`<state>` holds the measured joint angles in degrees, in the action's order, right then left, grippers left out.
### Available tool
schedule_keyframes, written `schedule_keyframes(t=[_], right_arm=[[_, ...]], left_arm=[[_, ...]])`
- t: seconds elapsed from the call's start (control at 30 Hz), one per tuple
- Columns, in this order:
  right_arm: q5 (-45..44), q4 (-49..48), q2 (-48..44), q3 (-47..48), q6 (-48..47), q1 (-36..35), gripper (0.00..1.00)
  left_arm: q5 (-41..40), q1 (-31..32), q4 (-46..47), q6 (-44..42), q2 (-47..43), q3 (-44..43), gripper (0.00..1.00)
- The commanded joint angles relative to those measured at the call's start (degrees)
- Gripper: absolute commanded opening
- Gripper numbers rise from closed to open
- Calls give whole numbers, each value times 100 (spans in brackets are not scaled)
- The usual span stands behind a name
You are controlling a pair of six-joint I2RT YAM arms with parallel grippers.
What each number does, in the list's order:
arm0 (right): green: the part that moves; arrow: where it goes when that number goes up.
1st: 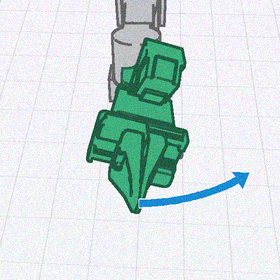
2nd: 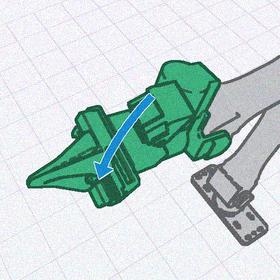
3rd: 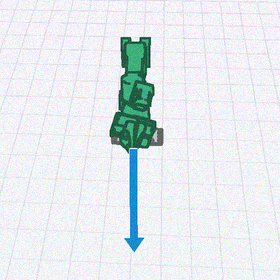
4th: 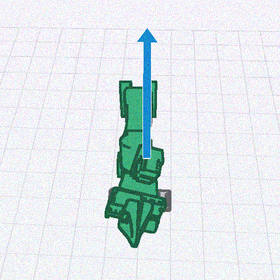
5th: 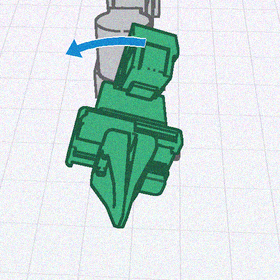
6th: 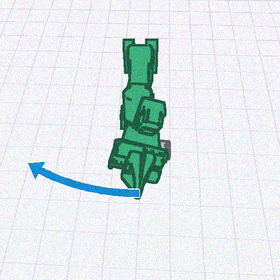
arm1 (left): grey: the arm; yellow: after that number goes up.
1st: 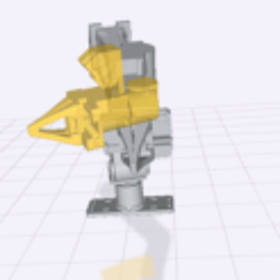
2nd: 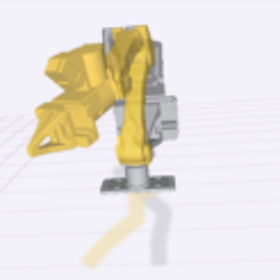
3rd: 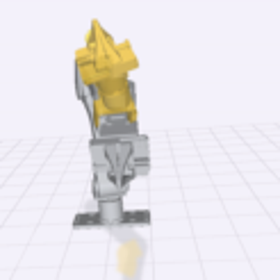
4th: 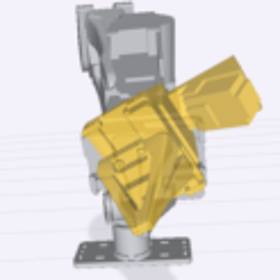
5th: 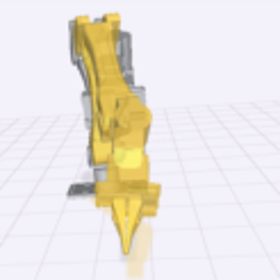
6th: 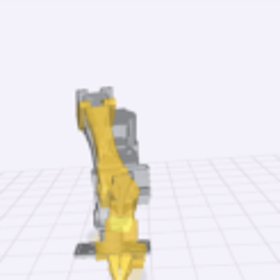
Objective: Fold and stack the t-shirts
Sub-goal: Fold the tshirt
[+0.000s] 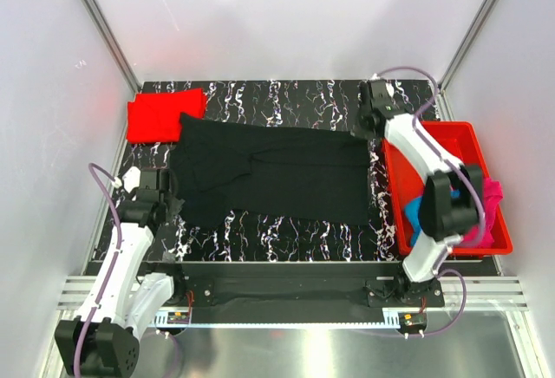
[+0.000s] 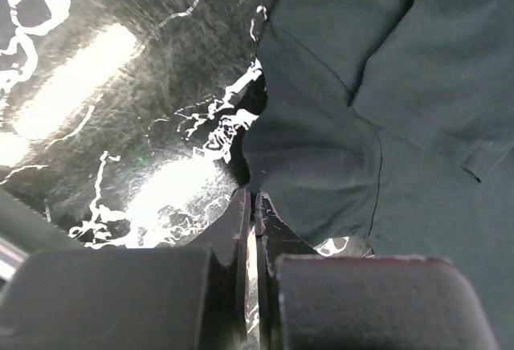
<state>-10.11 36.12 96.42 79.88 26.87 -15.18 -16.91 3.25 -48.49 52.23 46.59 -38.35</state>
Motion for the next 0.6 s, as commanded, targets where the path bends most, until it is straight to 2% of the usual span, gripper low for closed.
schedule_keyframes(t=[0.0,0.27,0.57], right_arm=[[229,-386,973,781,-1017,76,0],[185,-334,2405,1847,-1263,489,0],[62,-263,3461,2603,-1342,621,0]], left_arm=[[284,-35,410,-151,-123,108,0],[328,-35,340,-231,-167,-50,0],[223,-35,279,-160,-229,-164,0]])
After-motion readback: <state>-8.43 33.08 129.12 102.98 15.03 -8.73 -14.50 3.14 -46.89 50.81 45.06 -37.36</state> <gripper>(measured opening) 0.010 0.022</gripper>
